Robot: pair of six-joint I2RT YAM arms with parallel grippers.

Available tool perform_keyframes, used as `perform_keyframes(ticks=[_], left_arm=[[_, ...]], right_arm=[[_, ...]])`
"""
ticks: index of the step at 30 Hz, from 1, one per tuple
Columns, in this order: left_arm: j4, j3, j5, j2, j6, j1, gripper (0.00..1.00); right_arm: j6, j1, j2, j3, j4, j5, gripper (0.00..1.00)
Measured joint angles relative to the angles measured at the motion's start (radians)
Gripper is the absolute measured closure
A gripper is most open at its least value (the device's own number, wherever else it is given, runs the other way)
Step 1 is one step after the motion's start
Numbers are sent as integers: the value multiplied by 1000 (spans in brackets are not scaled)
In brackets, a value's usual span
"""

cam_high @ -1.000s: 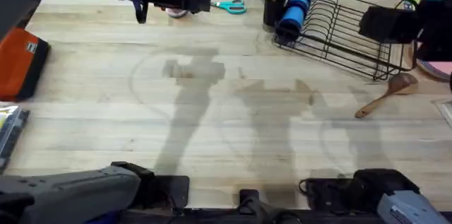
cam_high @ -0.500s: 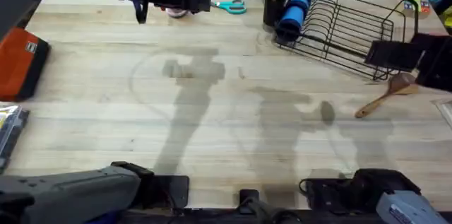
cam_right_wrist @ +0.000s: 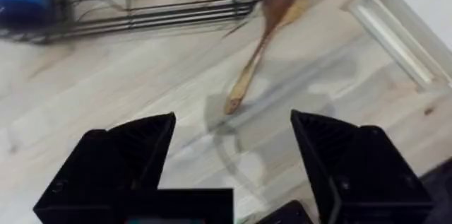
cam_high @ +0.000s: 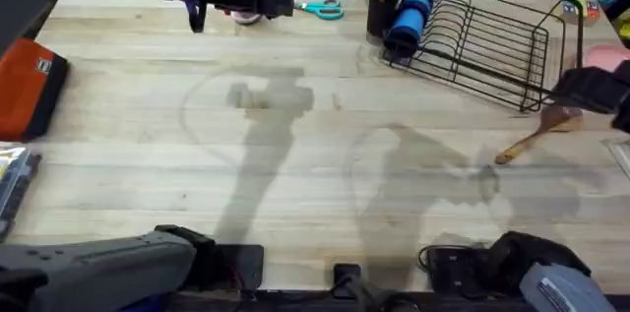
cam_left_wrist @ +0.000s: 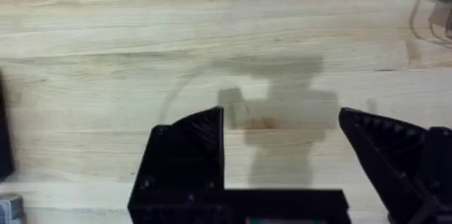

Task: Pick up the spoon on the table one by one and put them onto the rack

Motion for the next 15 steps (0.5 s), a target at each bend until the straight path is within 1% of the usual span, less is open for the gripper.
perform_keyframes(ticks=[4,8,15], left_arm=[[0,0,0,0,0,0,7],[0,0,0,0,0,0,7],[0,0,0,0,0,0,7]], right_arm=[[2,-74,0,0,0,17,8],[6,-121,0,0,0,27,8],[9,-132,0,0,0,28,8]])
